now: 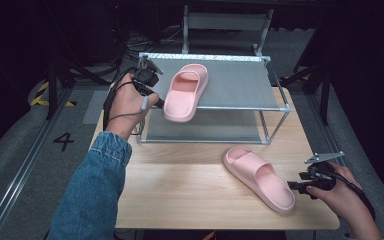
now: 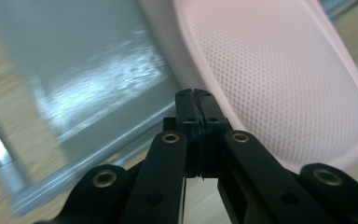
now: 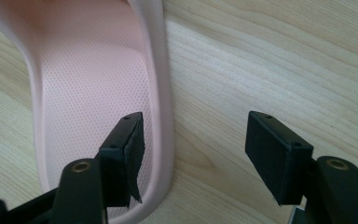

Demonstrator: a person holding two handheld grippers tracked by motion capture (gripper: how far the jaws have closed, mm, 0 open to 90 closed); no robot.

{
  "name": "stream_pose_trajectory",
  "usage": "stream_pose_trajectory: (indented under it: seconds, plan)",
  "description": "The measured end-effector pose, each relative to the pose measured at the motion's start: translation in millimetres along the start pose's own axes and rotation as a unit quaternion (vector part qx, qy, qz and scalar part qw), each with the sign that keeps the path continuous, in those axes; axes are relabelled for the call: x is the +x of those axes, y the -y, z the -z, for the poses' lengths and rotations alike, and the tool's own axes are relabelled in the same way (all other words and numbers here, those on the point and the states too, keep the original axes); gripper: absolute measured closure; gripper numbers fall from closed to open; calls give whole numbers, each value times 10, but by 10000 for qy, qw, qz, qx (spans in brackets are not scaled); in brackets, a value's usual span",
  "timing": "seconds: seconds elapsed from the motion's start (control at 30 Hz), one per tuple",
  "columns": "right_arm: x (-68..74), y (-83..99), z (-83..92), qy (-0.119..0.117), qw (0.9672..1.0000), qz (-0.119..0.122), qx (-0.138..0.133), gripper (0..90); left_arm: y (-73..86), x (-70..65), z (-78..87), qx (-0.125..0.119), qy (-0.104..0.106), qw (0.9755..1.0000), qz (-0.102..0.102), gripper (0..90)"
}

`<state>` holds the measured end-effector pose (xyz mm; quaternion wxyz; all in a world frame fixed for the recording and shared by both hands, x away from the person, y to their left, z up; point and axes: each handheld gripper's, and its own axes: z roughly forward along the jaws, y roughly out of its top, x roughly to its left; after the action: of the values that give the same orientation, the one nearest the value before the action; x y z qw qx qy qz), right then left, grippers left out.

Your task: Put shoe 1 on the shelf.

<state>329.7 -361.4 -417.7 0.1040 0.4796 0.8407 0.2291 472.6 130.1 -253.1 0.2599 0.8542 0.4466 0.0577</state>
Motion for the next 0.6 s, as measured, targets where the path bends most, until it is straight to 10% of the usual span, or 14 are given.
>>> stream_pose_trajectory:
  seconds: [0.23, 0.6]
  plan:
    - [9, 3, 8, -22, 10000, -19, 13, 382, -25, -141, -14, 17, -300, 9990, -322, 797]
    - [12, 38, 16, 33, 10000, -30, 22, 384, 195, -536, 205, 314, 378, 9946, -917, 801]
